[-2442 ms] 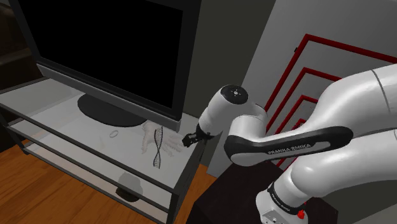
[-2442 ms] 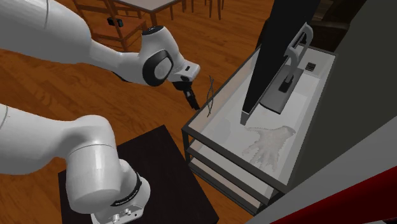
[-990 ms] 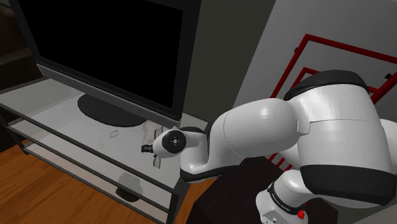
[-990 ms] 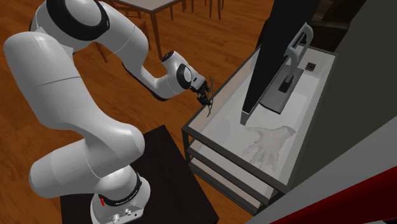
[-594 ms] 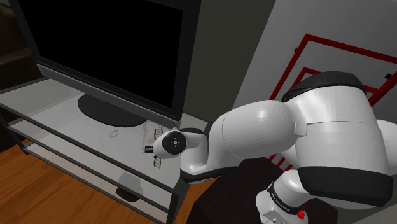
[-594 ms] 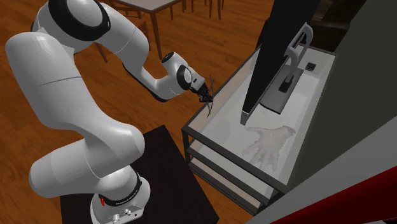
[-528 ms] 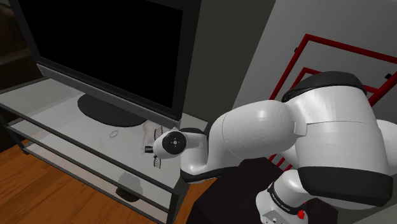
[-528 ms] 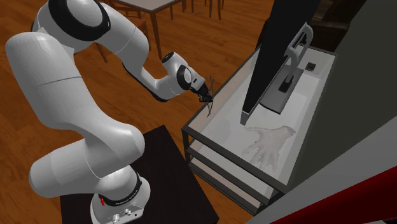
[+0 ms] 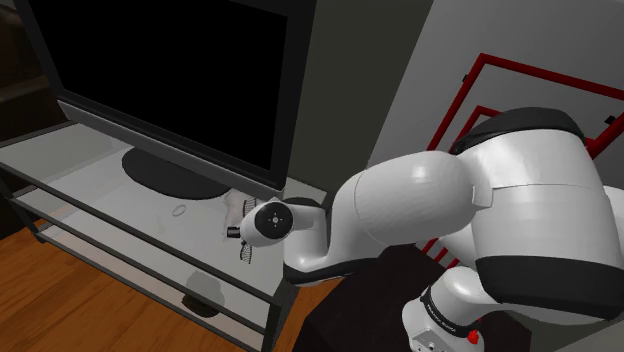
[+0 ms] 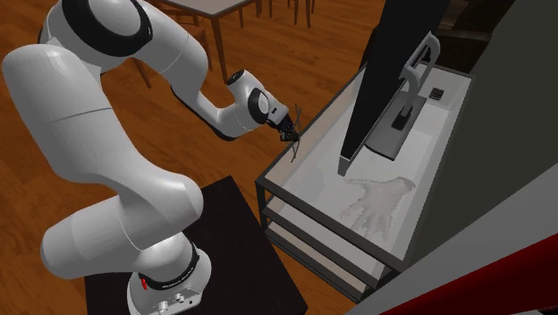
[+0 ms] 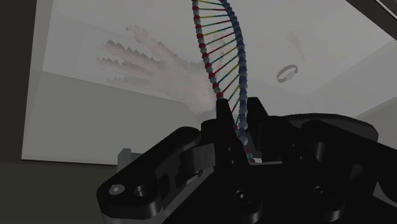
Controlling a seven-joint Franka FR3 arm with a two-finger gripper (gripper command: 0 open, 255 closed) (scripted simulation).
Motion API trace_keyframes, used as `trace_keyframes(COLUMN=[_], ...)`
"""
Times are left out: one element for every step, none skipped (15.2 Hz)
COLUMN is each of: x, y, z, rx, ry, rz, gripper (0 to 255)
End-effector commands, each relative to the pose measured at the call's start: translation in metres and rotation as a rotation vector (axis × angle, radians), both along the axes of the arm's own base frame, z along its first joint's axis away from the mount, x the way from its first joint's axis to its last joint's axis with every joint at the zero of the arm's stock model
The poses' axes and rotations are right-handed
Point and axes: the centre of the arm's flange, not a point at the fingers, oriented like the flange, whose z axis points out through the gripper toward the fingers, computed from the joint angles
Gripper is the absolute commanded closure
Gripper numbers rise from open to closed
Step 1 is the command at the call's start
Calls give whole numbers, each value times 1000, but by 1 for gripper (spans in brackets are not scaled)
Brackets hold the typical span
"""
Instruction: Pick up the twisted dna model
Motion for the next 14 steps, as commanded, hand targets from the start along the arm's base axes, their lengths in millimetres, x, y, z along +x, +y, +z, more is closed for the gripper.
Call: trace_keyframes(x=[-1,-1,-1,-1,-1,-1,-1,-1,-1,-1,-1,-1,-1,-1], y=[0,0,0,0,0,0,0,0,0,0,0,0,0,-1], z=[10,16,21,26,31,37,42,47,53,58,63,68,69,69], rx=[0,0,0,0,0,0,0,0,0,0,0,0,0,0], ry=[0,0,0,0,0,0,0,0,0,0,0,0,0,0], rz=[0,0,0,0,0,0,0,0,0,0,0,0,0,0], gripper=[255,255,255,255,255,255,255,255,255,255,255,255,255,255])
